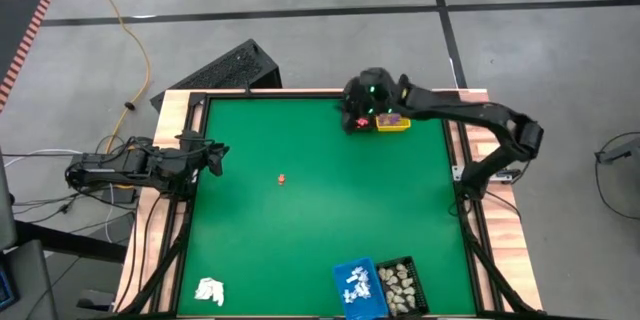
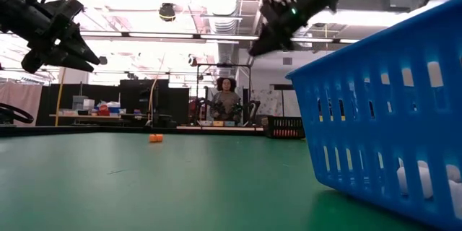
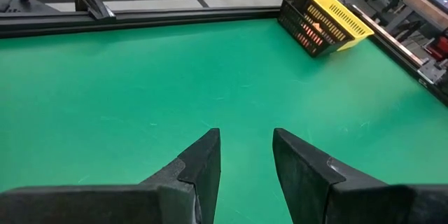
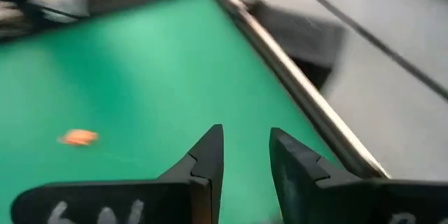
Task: Sort Halloween decoration
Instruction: Put the orange skeleton toy into the top black basket
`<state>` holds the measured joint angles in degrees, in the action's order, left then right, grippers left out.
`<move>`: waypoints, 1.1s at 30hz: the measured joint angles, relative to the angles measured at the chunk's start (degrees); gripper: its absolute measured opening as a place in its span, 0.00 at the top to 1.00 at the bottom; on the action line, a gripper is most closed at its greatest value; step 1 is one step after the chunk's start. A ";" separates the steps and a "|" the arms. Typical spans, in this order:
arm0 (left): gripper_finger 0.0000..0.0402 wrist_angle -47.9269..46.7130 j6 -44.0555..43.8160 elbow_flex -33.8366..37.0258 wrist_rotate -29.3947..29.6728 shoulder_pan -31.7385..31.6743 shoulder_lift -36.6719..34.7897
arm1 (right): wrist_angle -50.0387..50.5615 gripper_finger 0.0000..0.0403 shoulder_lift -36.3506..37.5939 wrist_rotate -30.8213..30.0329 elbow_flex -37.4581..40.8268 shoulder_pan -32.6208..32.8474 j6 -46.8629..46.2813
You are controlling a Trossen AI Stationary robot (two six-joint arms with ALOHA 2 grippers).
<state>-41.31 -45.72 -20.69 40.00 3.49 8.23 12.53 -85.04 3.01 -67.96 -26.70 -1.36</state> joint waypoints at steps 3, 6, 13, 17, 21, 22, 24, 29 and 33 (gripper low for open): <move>0.70 0.03 -0.01 0.00 0.05 -0.01 0.00 | -6.05 0.72 -0.48 1.12 0.00 5.42 2.47; 0.70 0.03 -0.32 -0.02 -0.10 -0.01 0.00 | -10.98 0.72 -1.31 1.28 0.00 10.62 6.30; 0.70 0.11 -0.47 -0.02 -0.25 0.01 0.00 | -22.08 0.72 -6.49 1.22 0.02 19.72 8.50; 0.70 0.19 -0.45 -0.04 -0.31 0.00 0.02 | -28.43 0.72 -11.99 1.20 0.10 23.13 10.50; 0.70 -0.02 -0.45 -0.04 -0.75 0.01 0.02 | -35.03 0.69 -18.15 1.16 0.00 25.09 11.39; 0.70 -0.13 -0.41 -0.04 -0.79 0.01 0.02 | -37.30 0.67 -19.76 1.11 -0.09 25.46 11.18; 0.70 -0.14 -0.09 -0.06 -0.74 0.01 0.02 | -40.62 0.62 -23.00 0.66 -0.14 25.96 9.45; 0.70 -0.25 0.09 -0.07 -0.71 0.01 0.02 | -44.69 0.47 -30.16 0.12 -3.64 26.34 7.21; 0.70 -0.38 0.23 -0.07 -0.71 -0.01 0.02 | -45.01 0.38 -34.72 -0.03 -7.36 26.32 6.70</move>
<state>-41.68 -45.49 -20.75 39.29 3.49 8.25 -32.48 -119.75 2.98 -75.33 -0.38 5.34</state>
